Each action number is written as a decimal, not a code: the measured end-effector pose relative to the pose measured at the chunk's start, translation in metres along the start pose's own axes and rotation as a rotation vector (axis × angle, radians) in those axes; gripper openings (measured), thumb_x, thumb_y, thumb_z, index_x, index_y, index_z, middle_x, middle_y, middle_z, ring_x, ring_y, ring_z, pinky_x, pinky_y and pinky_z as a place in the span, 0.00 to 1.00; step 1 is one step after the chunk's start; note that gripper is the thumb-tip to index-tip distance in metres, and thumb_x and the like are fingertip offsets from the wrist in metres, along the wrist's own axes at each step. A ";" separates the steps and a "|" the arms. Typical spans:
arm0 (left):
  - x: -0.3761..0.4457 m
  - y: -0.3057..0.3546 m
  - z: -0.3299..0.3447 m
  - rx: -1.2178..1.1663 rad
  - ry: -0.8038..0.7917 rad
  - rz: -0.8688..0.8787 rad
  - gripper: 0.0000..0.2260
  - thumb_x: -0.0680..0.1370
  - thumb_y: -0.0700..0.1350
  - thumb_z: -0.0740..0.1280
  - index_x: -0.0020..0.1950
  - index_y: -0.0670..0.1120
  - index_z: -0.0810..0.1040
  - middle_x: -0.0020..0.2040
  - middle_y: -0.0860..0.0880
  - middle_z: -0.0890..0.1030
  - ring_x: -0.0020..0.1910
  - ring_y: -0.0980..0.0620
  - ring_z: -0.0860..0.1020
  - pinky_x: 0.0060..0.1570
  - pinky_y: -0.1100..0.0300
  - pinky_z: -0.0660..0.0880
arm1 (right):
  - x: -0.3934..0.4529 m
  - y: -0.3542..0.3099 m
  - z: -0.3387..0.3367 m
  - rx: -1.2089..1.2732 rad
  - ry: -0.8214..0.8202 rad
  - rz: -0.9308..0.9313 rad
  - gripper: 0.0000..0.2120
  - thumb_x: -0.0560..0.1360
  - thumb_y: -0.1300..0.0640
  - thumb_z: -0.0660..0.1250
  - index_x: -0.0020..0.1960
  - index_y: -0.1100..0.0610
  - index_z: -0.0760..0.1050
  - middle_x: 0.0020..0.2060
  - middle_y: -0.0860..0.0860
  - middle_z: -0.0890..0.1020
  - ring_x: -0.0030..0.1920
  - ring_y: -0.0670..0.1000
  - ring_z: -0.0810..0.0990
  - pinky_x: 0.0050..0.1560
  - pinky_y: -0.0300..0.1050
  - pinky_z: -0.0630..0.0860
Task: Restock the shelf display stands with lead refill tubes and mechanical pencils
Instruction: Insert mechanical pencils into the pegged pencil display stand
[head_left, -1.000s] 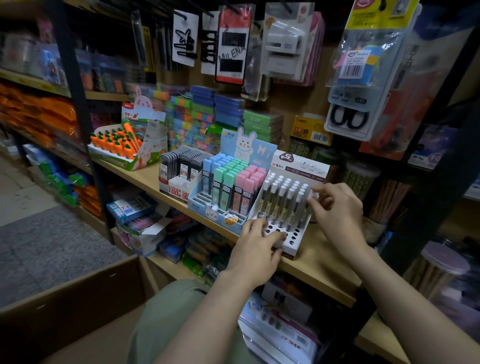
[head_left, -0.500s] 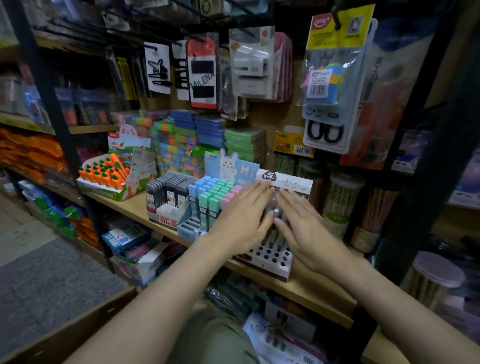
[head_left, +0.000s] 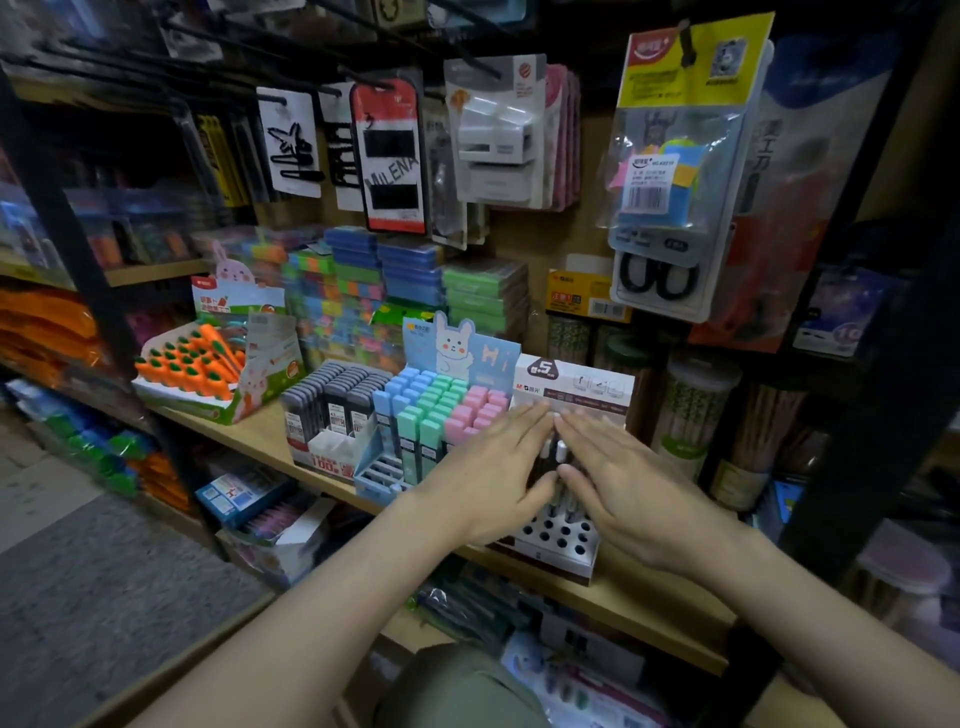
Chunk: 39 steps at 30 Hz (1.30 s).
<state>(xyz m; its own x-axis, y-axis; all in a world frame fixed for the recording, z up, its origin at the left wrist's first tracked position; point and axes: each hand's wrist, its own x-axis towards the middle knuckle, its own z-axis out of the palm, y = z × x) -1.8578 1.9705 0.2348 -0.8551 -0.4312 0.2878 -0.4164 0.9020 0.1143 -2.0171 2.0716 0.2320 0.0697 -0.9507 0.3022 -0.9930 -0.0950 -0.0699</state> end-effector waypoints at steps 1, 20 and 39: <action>0.001 0.000 -0.001 -0.030 -0.003 -0.005 0.28 0.82 0.54 0.55 0.79 0.45 0.53 0.80 0.48 0.53 0.78 0.55 0.49 0.75 0.63 0.45 | 0.003 -0.002 -0.006 0.009 -0.011 0.003 0.28 0.83 0.45 0.48 0.79 0.57 0.54 0.78 0.52 0.59 0.78 0.48 0.54 0.75 0.35 0.41; -0.075 -0.230 -0.052 0.111 -0.095 -0.344 0.30 0.83 0.52 0.55 0.80 0.46 0.45 0.80 0.49 0.42 0.77 0.56 0.38 0.68 0.67 0.31 | 0.231 -0.157 0.040 -0.186 -0.475 -0.142 0.36 0.82 0.39 0.43 0.79 0.62 0.40 0.79 0.57 0.45 0.79 0.55 0.42 0.77 0.57 0.37; -0.059 -0.188 -0.045 -0.018 0.014 -0.256 0.27 0.81 0.53 0.57 0.79 0.54 0.52 0.79 0.59 0.48 0.77 0.60 0.40 0.75 0.60 0.40 | 0.173 -0.057 -0.018 -0.043 -0.063 -0.152 0.22 0.83 0.48 0.53 0.74 0.54 0.67 0.73 0.50 0.68 0.75 0.49 0.61 0.76 0.43 0.46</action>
<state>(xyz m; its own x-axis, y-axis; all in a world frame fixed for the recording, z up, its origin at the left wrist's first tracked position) -1.7158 1.8274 0.2389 -0.7184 -0.6450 0.2605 -0.6127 0.7640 0.2021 -1.9500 1.9181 0.3057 0.2244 -0.9429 0.2461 -0.9735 -0.2282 0.0132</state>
